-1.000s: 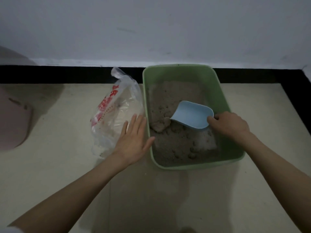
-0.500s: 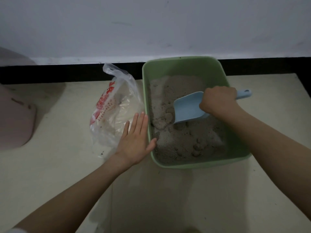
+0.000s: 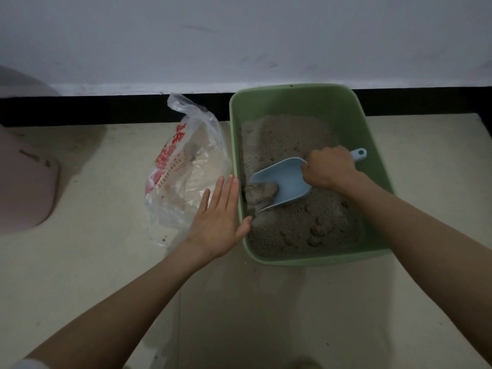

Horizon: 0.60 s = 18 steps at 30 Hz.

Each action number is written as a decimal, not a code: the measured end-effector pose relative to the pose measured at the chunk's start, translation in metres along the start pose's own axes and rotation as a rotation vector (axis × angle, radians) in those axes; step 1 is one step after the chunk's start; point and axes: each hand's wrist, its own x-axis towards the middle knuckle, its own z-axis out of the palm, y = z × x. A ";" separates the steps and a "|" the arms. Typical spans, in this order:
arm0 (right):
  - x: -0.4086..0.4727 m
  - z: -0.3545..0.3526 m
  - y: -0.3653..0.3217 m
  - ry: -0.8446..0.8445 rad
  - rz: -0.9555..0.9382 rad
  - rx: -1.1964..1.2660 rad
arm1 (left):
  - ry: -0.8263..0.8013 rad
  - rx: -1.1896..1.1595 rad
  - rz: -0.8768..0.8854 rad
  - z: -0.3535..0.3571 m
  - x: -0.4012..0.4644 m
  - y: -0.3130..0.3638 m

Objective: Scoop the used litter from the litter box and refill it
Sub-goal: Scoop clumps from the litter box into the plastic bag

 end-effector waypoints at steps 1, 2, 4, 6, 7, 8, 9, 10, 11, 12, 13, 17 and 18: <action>-0.001 0.006 -0.001 -0.003 0.002 0.043 | -0.006 0.005 0.004 0.000 0.000 0.000; -0.003 0.012 -0.003 -0.004 0.008 0.080 | -0.008 0.009 0.006 0.001 0.001 -0.001; -0.005 0.021 -0.006 0.009 0.025 0.124 | -0.012 0.017 0.007 0.001 0.002 -0.001; -0.006 0.026 -0.004 0.014 0.048 0.163 | -0.014 0.020 0.008 0.001 0.002 -0.001; -0.006 0.027 -0.001 0.001 0.064 0.201 | -0.014 0.021 0.007 0.001 0.002 -0.001; -0.006 0.030 0.002 -0.021 0.085 0.255 | -0.015 0.022 0.007 0.001 0.002 -0.001; -0.007 0.033 0.006 -0.046 0.108 0.317 | -0.016 0.025 0.005 0.001 0.001 -0.002; -0.009 0.037 0.009 -0.068 0.133 0.383 | -0.018 0.027 0.004 0.000 0.001 -0.002; -0.011 0.042 0.012 -0.084 0.157 0.449 | -0.020 0.027 0.003 0.000 0.001 -0.002; -0.014 0.046 0.015 -0.089 0.179 0.510 | -0.023 0.028 0.003 0.000 0.001 -0.002; -0.016 0.049 0.018 -0.087 0.196 0.560 | -0.024 0.031 0.004 0.000 0.001 -0.002; -0.027 0.054 0.022 -0.064 0.242 0.695 | -0.038 0.033 0.007 0.001 0.001 -0.006; -0.031 0.054 0.023 -0.055 0.253 0.723 | -0.040 0.037 0.009 0.002 0.002 -0.007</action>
